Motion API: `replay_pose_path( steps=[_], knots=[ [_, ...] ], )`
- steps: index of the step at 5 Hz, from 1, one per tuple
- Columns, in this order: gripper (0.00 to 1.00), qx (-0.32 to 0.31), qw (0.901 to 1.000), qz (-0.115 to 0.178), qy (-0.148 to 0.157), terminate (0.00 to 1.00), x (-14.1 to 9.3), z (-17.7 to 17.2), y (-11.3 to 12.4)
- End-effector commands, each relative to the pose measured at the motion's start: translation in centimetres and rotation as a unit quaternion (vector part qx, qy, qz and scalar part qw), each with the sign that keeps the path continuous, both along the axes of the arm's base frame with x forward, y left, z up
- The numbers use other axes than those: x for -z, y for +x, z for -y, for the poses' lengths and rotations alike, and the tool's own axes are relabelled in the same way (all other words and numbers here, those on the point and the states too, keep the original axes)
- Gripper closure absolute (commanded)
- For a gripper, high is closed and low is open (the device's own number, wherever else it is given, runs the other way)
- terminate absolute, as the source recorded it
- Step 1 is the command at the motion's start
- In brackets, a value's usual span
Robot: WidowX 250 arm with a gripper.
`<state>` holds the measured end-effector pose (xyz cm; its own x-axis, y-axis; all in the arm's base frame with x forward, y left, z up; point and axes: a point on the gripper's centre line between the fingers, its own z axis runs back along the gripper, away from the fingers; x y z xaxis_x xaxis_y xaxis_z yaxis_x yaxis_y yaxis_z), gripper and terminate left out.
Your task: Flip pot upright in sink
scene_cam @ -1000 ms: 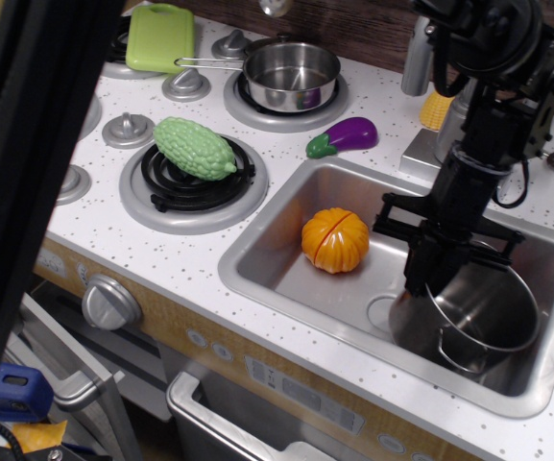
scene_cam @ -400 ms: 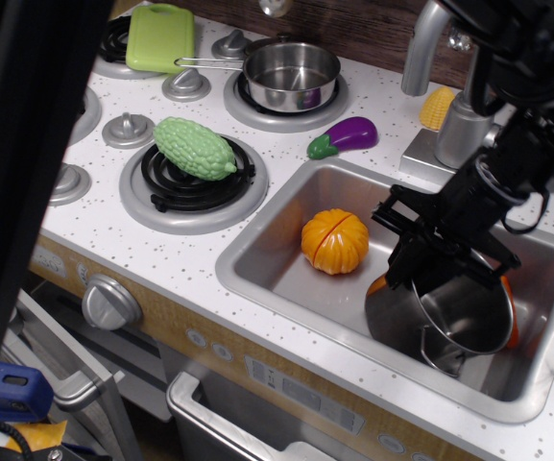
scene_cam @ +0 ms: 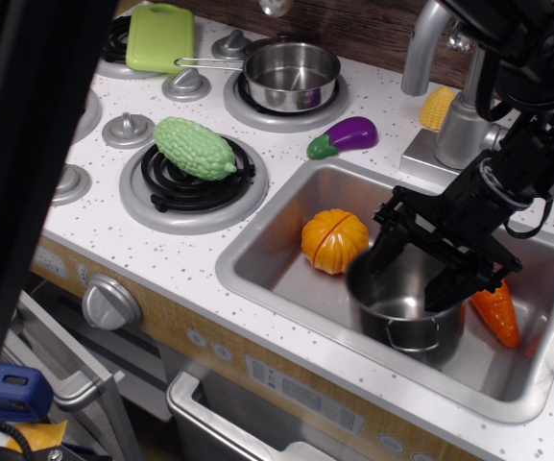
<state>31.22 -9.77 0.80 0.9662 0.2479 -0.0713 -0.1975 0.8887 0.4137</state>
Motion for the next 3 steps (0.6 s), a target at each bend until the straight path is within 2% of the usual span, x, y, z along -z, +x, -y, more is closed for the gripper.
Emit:
replay_pose_path(
  steps=[1, 2, 3],
  knots=[
    [0.00, -0.004, 0.9988, 0.044, -0.018, 0.00, -2.94, 0.35, 0.89],
    [0.00, -0.004, 0.9988, 0.044, -0.018, 0.00, -2.94, 0.35, 0.89],
    [0.00, -0.004, 0.9988, 0.044, -0.018, 1.00, -2.94, 0.35, 0.89]
  ],
)
